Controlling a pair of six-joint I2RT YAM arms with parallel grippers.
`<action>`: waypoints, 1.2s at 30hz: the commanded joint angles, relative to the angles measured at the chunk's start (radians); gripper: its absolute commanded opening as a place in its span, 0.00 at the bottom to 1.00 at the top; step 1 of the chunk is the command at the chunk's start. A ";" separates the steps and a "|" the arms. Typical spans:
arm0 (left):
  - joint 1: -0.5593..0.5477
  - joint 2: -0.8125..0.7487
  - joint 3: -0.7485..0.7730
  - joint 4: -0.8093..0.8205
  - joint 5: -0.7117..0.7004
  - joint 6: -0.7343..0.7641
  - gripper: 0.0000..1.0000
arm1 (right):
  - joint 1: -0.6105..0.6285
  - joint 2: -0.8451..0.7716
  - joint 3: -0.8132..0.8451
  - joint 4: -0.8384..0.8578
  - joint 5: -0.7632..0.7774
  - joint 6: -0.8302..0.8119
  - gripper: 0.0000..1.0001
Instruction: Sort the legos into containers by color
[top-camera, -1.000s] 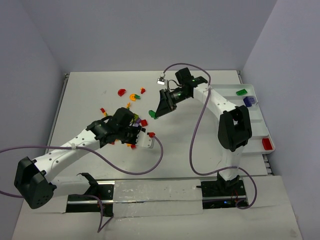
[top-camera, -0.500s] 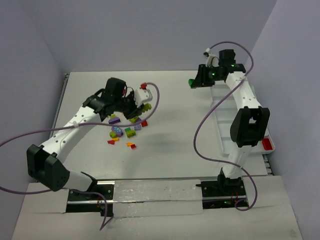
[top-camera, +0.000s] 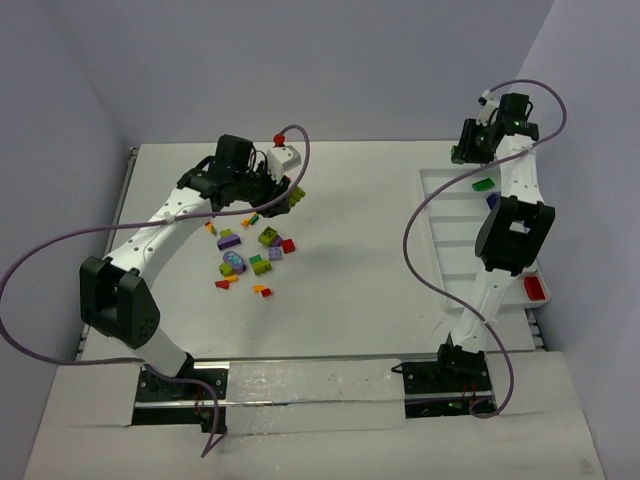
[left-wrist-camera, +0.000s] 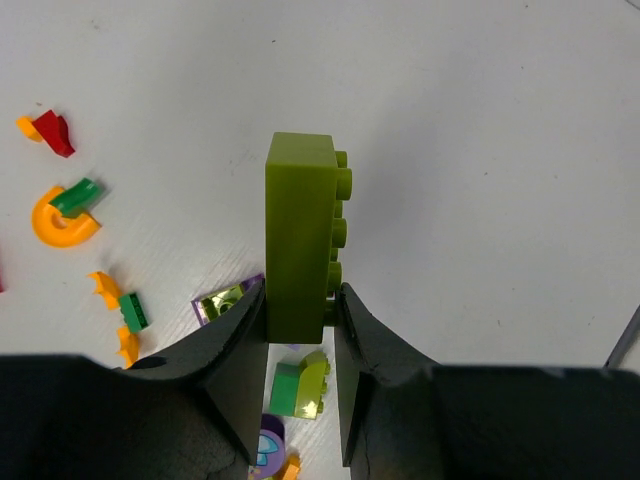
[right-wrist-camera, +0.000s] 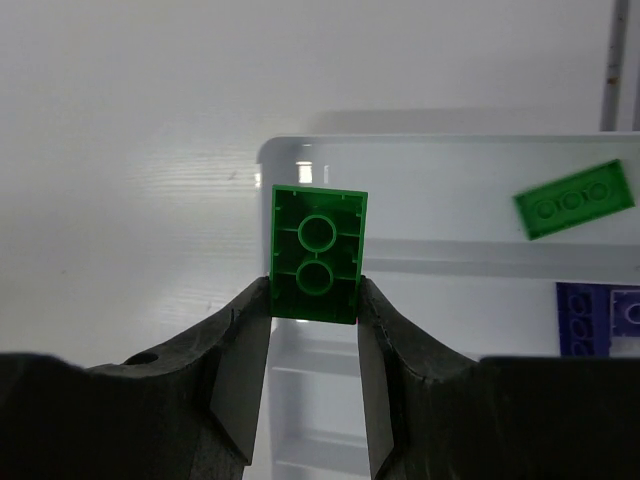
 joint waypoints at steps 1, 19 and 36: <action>0.015 0.025 0.071 0.068 0.025 -0.086 0.00 | -0.011 0.084 0.089 0.017 0.155 -0.031 0.00; 0.026 0.100 0.139 0.022 0.021 -0.110 0.00 | -0.060 0.260 0.147 0.064 0.430 -0.115 0.00; 0.033 0.099 0.128 0.027 0.026 -0.119 0.00 | -0.065 0.292 0.209 0.047 0.433 -0.097 0.84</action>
